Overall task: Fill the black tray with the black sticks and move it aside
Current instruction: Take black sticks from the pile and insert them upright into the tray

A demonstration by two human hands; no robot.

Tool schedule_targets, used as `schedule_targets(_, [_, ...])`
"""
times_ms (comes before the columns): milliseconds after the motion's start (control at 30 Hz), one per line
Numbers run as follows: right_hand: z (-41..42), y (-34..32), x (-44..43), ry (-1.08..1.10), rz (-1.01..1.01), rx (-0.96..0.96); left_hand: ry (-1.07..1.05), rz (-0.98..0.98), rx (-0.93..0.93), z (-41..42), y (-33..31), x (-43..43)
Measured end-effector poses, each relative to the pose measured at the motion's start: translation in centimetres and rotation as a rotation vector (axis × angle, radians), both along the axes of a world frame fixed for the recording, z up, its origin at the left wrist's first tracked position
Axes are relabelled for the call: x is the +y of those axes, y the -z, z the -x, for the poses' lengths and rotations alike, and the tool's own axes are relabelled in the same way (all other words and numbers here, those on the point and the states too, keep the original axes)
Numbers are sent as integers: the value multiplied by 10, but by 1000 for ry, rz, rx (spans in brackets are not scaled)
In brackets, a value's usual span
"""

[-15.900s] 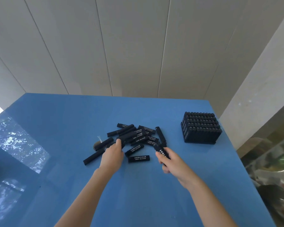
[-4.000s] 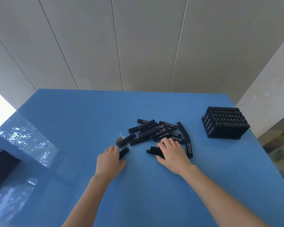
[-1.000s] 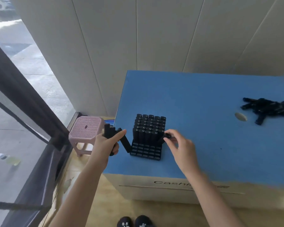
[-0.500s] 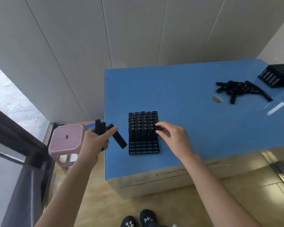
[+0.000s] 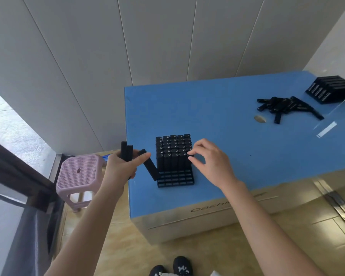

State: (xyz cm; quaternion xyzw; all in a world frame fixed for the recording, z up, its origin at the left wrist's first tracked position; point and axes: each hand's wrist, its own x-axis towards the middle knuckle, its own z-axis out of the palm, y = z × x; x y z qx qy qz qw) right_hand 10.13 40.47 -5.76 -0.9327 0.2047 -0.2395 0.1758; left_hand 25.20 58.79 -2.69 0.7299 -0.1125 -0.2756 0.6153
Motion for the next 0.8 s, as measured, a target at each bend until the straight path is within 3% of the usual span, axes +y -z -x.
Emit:
schedule_targets(67, [0,-5,13,17,-41,-91,20,-7,-3,1,-1,0])
schedule_targets(133, [-2,-10,30,-35,-269,-136,43,-13,0,3,-2,0])
schedule_targets(233, [-12,-17,52,-133,-633,-23,86,-18,-14,6,-2,-2])
schedule_targets(300, [-20,-19,62,-165,-723,2,114,-21,-24,10,-2,-3])
schedule_targets(500, [-28,-11,70,-185,-741,-40,175,-3,13,16,1,-2])
schedule_targets(633, [-22,-11,54,-92,-749,-149,113,49,160,11,5,9])
schedule_targets(800, [-24,-6,45,-79,-560,-112,111,87,287,14,8,21])
